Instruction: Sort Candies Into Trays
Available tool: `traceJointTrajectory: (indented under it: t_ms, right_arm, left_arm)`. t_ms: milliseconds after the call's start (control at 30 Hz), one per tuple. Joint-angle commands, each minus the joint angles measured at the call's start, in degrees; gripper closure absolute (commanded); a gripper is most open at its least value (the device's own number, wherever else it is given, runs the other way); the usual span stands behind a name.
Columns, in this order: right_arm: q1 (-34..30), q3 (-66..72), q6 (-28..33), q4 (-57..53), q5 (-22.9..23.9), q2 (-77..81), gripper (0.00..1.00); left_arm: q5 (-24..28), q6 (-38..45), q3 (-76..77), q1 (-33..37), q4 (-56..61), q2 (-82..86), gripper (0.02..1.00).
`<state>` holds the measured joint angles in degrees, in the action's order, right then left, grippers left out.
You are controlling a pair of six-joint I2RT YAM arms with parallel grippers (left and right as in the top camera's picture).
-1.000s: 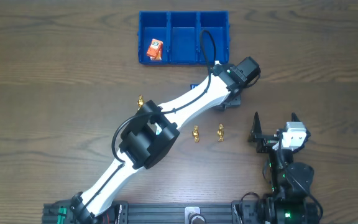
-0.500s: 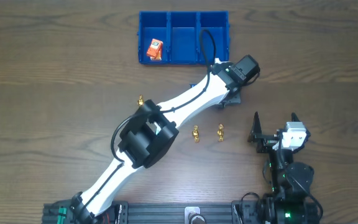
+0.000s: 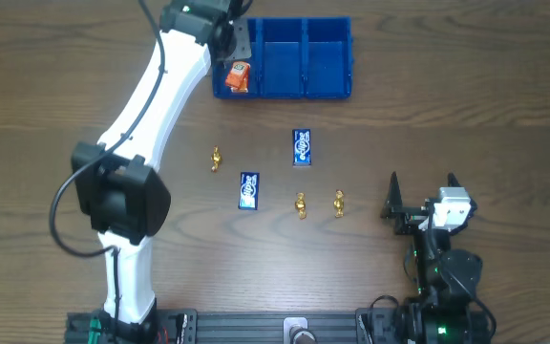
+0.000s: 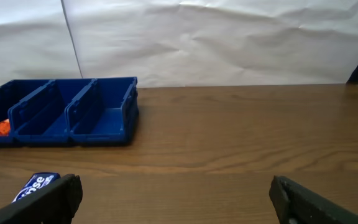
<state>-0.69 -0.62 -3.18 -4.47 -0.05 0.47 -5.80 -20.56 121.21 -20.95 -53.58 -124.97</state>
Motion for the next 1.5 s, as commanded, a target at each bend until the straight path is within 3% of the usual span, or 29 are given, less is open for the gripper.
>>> traceJointTrajectory:
  t_ms: [33, 367, 433, 533, 633, 800, 900, 1000, 1167, 1300, 1500]
  right_arm:
    - [-0.2, 0.2, 0.7, -0.3, 0.1, -0.3, 0.003]
    - [-0.2, 0.2, 0.7, -0.3, 0.1, -0.3, 0.003]
    - [-0.2, 0.2, 0.7, -0.3, 0.1, -0.3, 0.005]
    - [-0.2, 0.2, 0.7, -0.3, 0.1, -0.3, 0.003]
    - [-0.2, 0.2, 0.7, -0.3, 0.1, -0.3, 0.003]
    - [-0.2, 0.2, 0.7, -0.3, 0.1, -0.3, 0.003]
    - [-0.2, 0.2, 0.7, -0.3, 0.1, -0.3, 0.003]
    - [-0.2, 0.2, 0.7, -0.3, 0.1, -0.3, 0.003]
    - [-0.2, 0.2, 0.7, -0.3, 0.1, -0.3, 0.003]
    - [-0.2, 0.2, 0.7, -0.3, 0.1, -0.3, 0.003]
    - [-0.2, 0.2, 0.7, -0.3, 0.1, -0.3, 0.003]
  left_arm:
    - [3.7, 3.7, -0.2, 1.1, 1.8, -3.3, 0.660]
    - [5.1, 4.5, -0.2, 1.2, 4.3, -6.0, 0.634]
    - [5.0, 4.5, -0.2, 1.2, 4.4, -6.0, 0.533]
    - [4.3, 4.5, -0.2, 1.2, 4.5, -5.7, 0.209]
    - [3.0, 3.8, -1.3, 1.1, 4.1, 0.9, 0.163]
    - [-3.1, 4.1, -29.6, 1.6, 17.2, 35.5, 0.088]
    - [-3.3, 8.6, -50.9, 2.8, 28.1, 59.0, 0.038]
    - [2.7, 12.8, -70.9, 9.2, 35.3, 83.7, 0.018]
    - [9.3, 15.7, -91.5, 16.6, 41.1, 109.0, 0.020]
    - [13.3, 15.7, -106.1, 17.2, 49.8, 118.9, 0.020]
    - [14.4, 15.7, -120.7, 17.2, 60.3, 123.3, 0.020]
